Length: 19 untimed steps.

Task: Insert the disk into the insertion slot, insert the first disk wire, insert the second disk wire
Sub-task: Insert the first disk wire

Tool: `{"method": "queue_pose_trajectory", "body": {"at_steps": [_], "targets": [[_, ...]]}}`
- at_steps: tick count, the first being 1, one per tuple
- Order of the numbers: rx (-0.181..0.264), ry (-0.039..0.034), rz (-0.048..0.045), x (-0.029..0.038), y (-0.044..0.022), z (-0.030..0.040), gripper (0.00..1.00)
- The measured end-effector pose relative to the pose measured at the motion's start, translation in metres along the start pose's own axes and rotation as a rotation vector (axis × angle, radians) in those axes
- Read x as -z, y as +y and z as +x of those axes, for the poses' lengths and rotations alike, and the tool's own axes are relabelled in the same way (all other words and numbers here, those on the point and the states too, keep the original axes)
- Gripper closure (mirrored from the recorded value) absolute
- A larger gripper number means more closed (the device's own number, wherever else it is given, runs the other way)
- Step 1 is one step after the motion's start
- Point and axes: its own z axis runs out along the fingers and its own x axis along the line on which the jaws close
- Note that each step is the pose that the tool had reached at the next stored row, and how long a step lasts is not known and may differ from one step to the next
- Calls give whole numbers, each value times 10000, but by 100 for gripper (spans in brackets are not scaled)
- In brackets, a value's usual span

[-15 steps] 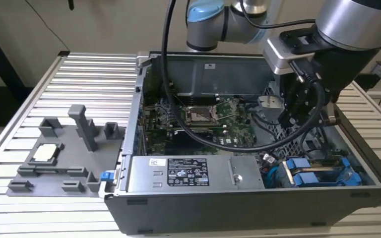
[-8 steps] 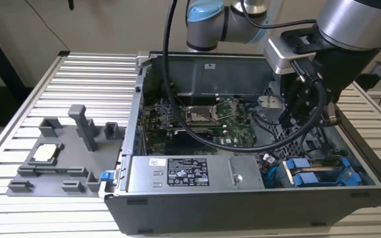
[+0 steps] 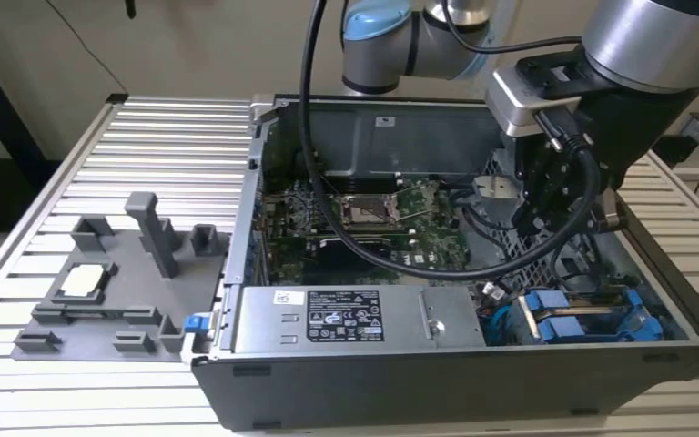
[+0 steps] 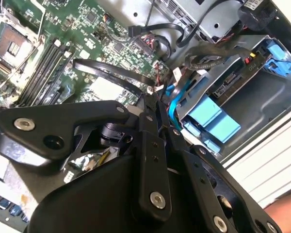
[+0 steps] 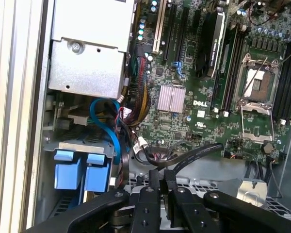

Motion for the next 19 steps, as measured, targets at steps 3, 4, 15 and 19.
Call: {"method": "queue_pose_trajectory", "body": {"at_steps": [3,4,15,19], "targets": [[1,10,-1,-6,0,1,84],[1,17,-2,-7,0,1,84],[3,60,-9,-15,1,3,84],[3,80,-12,-18,1,3,84]]}}
